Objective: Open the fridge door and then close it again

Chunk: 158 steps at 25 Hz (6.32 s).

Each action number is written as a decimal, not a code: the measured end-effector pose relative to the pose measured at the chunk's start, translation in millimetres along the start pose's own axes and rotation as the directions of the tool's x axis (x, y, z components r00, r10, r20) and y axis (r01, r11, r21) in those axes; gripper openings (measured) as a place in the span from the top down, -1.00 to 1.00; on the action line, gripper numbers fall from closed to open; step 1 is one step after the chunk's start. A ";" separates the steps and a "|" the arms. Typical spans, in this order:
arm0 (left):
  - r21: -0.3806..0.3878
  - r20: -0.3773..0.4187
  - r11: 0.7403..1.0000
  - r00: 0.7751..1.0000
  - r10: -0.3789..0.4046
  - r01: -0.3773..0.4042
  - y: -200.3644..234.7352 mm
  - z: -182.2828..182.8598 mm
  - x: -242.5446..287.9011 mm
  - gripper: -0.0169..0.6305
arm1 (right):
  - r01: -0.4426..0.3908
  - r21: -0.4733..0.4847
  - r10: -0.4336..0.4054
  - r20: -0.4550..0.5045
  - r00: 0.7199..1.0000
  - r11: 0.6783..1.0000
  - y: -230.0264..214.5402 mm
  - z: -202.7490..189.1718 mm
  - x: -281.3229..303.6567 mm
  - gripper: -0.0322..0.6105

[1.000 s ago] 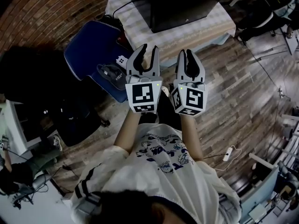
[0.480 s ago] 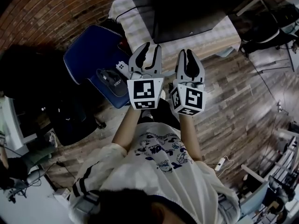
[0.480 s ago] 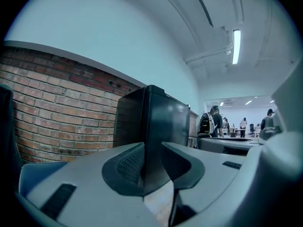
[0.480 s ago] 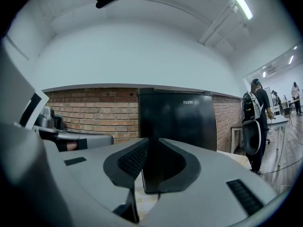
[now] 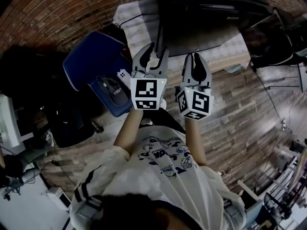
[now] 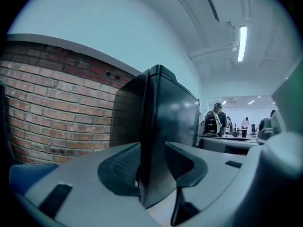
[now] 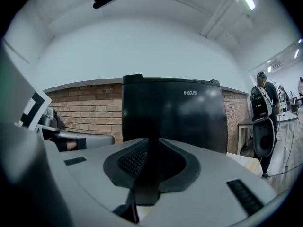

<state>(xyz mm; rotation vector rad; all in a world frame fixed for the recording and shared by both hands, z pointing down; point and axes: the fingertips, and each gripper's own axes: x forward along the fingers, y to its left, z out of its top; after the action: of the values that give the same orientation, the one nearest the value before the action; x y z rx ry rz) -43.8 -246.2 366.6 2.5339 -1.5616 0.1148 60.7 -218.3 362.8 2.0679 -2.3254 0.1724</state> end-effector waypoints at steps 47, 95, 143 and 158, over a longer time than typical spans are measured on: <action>0.058 -0.059 0.989 0.989 -0.135 0.138 -0.8 -11.8 63.6 0.34 | -0.104 0.028 0.105 -0.032 0.994 0.994 -26.9 -10.6 52.2 0.71; 0.087 -0.066 0.976 0.979 -0.195 0.200 -0.1 -11.1 60.3 0.39 | -0.045 0.011 0.046 -0.044 0.998 0.999 -10.7 -16.9 25.3 0.70; 0.131 -0.064 0.861 0.870 -0.488 0.492 -145.0 -40.4 -50.3 0.52 | -0.035 0.033 0.036 -0.030 0.999 0.999 -2.3 -1.9 -103.3 0.38; 0.148 -0.084 0.770 0.784 -0.615 0.620 -200.2 -47.8 -74.5 0.56 | 0.057 0.027 -0.055 -0.051 0.997 0.998 -32.2 -4.1 -135.2 0.27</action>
<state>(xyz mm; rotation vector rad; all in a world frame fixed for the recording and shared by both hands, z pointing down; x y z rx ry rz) 102.2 -83.9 382.9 3.0150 -0.6449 0.2057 108.4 -87.9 356.6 2.1134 -2.2468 0.2538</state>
